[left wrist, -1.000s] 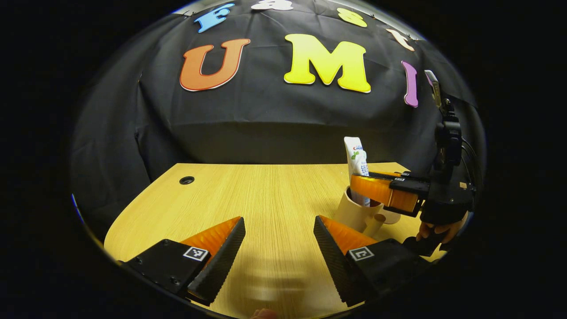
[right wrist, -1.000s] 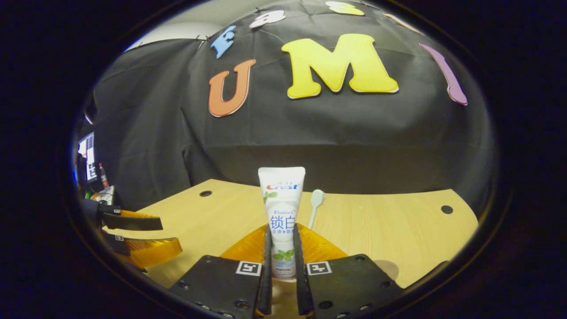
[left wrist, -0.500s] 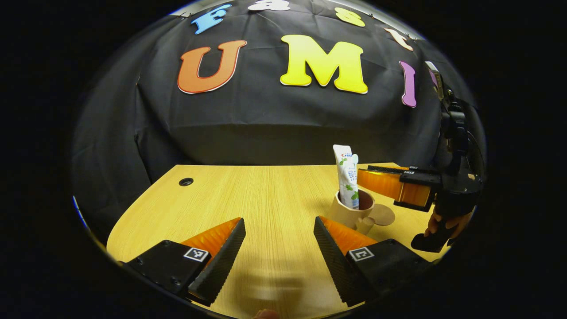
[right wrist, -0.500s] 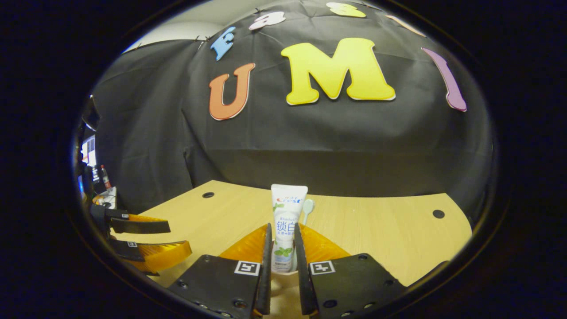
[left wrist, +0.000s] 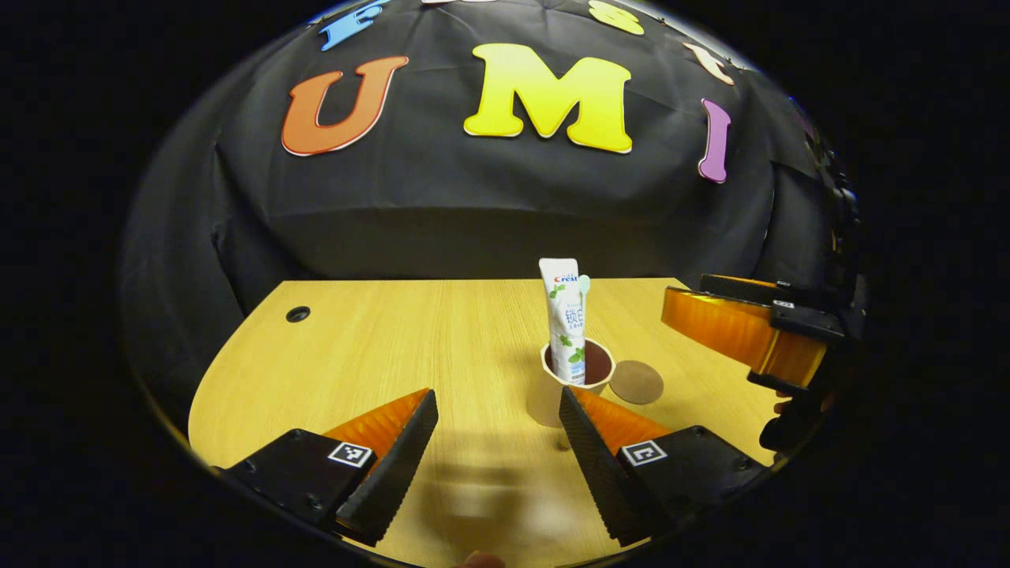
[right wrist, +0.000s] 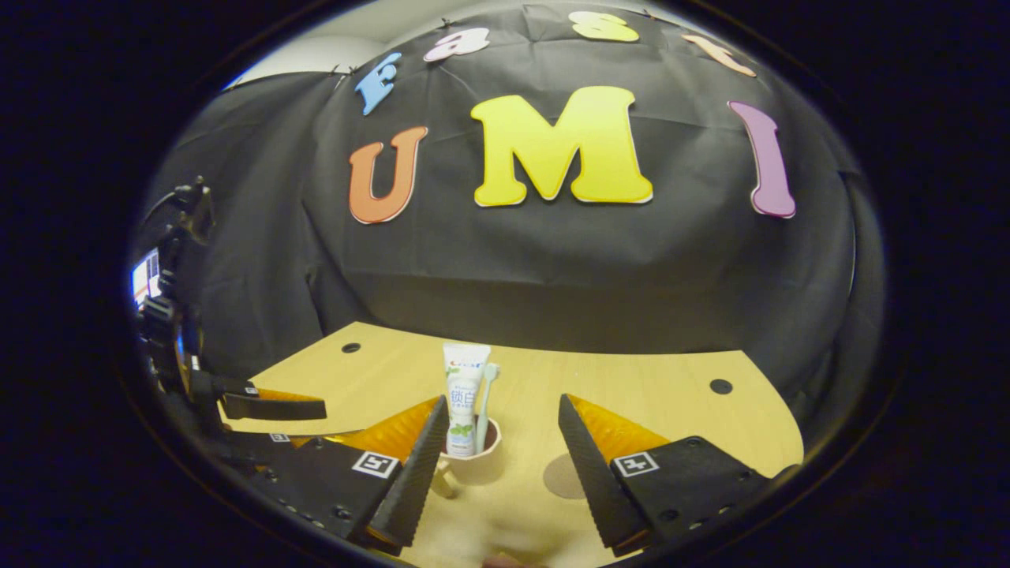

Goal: Put the toothbrush and toothpaste on the desktop into the cup, then pick up the cup and place it on the coaster on the desktop.

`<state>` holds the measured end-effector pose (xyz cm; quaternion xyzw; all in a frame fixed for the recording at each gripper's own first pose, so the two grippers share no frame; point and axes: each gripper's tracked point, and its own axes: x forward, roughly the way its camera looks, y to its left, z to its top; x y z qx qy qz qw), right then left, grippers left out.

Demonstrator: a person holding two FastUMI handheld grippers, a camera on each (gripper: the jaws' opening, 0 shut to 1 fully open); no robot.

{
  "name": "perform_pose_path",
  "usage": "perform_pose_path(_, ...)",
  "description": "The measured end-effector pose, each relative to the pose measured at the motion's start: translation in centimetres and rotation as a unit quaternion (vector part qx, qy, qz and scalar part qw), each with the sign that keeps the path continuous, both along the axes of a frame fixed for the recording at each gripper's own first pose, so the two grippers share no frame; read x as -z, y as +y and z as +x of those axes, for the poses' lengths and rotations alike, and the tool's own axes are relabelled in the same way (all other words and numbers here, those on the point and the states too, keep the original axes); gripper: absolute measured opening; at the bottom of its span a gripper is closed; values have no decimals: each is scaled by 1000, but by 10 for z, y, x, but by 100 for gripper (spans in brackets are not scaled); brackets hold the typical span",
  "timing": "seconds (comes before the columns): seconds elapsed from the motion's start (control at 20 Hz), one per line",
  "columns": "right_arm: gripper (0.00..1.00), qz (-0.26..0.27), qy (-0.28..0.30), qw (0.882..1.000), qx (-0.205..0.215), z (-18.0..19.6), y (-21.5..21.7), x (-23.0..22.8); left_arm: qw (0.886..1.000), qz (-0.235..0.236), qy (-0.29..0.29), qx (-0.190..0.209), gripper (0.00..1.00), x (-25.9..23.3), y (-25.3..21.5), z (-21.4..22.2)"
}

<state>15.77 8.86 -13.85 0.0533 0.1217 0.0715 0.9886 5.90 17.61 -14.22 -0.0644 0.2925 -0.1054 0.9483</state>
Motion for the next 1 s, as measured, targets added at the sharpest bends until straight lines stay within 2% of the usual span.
perform_pose_path(0.25,85,-26,7,1000,-2,-32,-20,-7,996,-32,82,23,99,12,-25,-3)
perform_pose_path(0.55,85,-20,-4,1000,12,-57,-45,-25,986,-8,161,37,98,25,-43,8)
perform_pose_path(0.8,84,-23,-2,1000,17,-74,-66,-25,973,14,224,45,99,42,-58,15)
perform_pose_path(1.0,84,-24,8,999,21,-83,-80,-18,959,30,279,39,99,59,-61,17)
